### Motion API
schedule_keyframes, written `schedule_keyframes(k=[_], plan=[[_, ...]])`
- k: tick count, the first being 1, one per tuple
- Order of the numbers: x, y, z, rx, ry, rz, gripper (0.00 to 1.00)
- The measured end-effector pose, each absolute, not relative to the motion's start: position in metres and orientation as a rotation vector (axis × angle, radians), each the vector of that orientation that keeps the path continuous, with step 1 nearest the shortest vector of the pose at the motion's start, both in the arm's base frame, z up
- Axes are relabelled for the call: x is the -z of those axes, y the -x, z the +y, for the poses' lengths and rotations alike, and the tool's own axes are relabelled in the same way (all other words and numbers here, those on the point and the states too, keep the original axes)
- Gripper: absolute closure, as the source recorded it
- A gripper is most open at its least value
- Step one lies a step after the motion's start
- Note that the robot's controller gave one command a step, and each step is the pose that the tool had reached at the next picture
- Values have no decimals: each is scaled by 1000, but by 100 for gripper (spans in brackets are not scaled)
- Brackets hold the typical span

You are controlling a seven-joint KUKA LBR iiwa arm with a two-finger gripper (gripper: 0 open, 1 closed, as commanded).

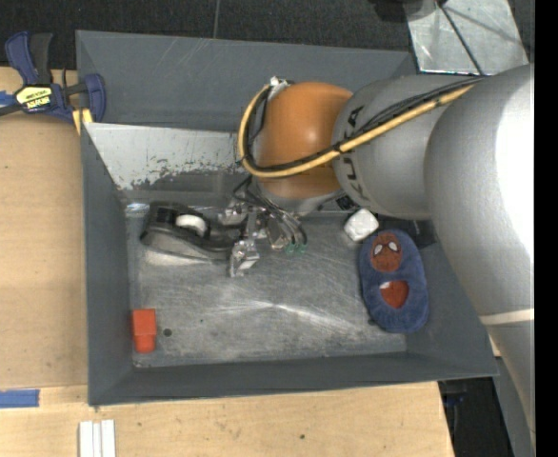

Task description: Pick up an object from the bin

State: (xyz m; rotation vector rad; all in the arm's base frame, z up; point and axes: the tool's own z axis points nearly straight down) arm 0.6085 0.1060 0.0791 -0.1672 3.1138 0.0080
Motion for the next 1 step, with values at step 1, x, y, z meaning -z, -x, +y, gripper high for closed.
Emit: schedule_keyframes(k=[1], plan=[[-129,-609,105,2,167,3136,100]])
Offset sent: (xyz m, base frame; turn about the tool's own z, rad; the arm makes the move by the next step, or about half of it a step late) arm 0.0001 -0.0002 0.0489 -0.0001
